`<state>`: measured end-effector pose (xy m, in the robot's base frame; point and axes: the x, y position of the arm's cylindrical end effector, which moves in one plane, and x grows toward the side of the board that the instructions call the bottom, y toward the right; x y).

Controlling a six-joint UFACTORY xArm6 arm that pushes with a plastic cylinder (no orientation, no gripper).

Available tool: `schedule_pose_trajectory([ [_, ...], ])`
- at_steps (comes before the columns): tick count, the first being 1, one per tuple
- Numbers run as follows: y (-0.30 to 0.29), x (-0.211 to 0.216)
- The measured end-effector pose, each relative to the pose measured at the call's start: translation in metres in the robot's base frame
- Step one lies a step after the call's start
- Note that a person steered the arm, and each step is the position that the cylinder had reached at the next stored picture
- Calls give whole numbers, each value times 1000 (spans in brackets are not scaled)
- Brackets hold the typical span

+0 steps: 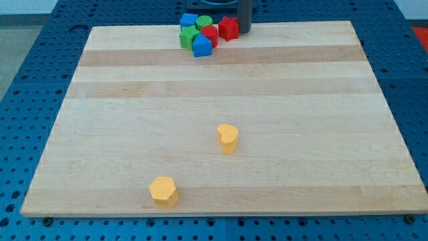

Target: Move the yellow heart to the red star

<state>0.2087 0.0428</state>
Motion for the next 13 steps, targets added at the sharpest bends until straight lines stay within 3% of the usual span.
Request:
schedule_pose_trajectory([
  [2,30,19],
  [4,125,143],
  [6,127,272],
  [7,108,316],
  [10,-75,319],
  [12,-80,242],
  [13,-82,244],
])
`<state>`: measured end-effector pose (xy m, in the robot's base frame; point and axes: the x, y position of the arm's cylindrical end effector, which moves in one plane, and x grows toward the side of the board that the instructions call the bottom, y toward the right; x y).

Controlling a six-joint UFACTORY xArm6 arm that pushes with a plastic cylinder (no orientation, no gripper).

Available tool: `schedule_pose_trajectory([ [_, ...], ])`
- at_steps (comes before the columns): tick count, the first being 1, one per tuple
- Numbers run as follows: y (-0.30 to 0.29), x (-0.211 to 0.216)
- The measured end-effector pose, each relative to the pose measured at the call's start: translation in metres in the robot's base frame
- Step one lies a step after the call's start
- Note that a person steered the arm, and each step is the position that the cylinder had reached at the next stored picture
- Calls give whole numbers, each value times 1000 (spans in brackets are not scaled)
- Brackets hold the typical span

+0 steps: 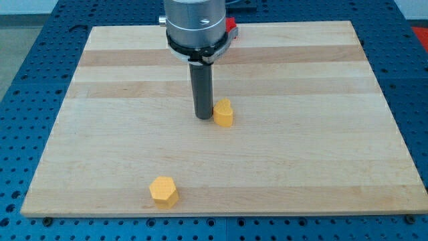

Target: Move the yellow heart to the red star

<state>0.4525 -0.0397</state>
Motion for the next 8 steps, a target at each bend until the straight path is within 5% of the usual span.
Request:
schedule_pose_trajectory([
  [3,57,15],
  [6,87,-99],
  [8,80,-43],
])
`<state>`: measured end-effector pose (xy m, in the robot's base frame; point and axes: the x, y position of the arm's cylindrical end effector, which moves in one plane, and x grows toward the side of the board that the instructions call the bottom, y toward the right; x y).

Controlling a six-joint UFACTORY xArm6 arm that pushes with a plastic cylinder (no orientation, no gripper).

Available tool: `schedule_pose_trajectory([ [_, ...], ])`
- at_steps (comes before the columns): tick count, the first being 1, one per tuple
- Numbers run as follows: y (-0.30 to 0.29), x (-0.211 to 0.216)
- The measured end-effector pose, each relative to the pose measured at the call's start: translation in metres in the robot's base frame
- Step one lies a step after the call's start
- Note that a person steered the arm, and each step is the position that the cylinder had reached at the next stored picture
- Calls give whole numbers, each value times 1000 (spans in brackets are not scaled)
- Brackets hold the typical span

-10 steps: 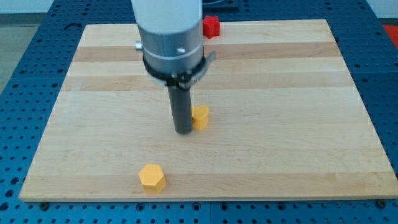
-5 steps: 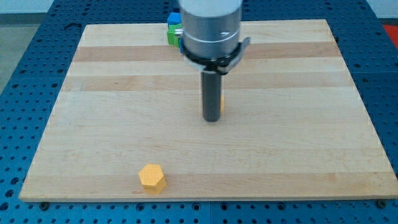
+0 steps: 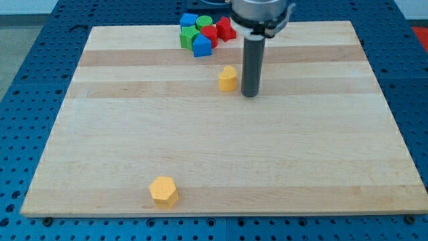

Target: Move the yellow heart to the red star

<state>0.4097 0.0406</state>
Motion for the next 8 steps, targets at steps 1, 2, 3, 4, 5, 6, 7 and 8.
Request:
schedule_pose_trajectory([
  [1,-47,1],
  [2,-60,-38],
  [3,-41,-61],
  [4,-56,-51],
  [5,-71,-18],
  [6,-51,-9],
  [7,-10,-33],
  [8,21,-75],
])
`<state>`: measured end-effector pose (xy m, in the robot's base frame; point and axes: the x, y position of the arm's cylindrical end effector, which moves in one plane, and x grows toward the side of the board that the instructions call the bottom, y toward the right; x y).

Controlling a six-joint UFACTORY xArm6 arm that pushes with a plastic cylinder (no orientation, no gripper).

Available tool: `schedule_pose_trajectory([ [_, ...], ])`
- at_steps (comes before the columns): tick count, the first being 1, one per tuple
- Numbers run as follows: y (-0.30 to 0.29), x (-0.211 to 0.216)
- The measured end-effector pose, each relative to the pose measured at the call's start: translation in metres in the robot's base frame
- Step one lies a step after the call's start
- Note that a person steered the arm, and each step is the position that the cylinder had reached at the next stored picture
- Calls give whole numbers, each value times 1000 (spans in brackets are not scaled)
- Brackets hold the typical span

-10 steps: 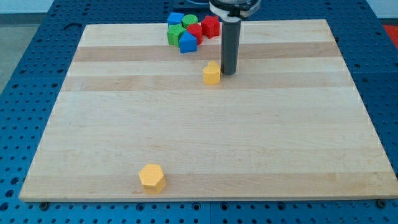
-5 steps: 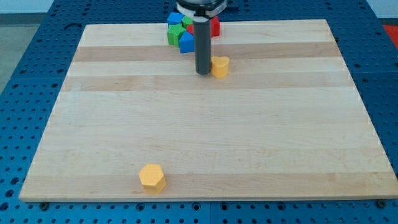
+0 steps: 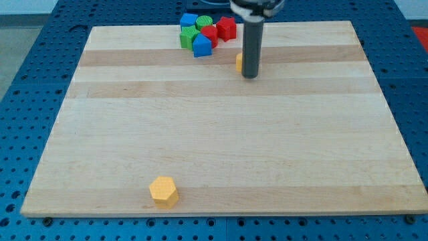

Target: Move the yellow heart to the red star

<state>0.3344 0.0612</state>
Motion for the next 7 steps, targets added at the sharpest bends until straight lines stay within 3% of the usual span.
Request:
schedule_pose_trajectory([
  [1,13,-50],
  [2,26,-66],
  [3,42,-46],
  [5,-5,-13],
  [7,-13,-47],
])
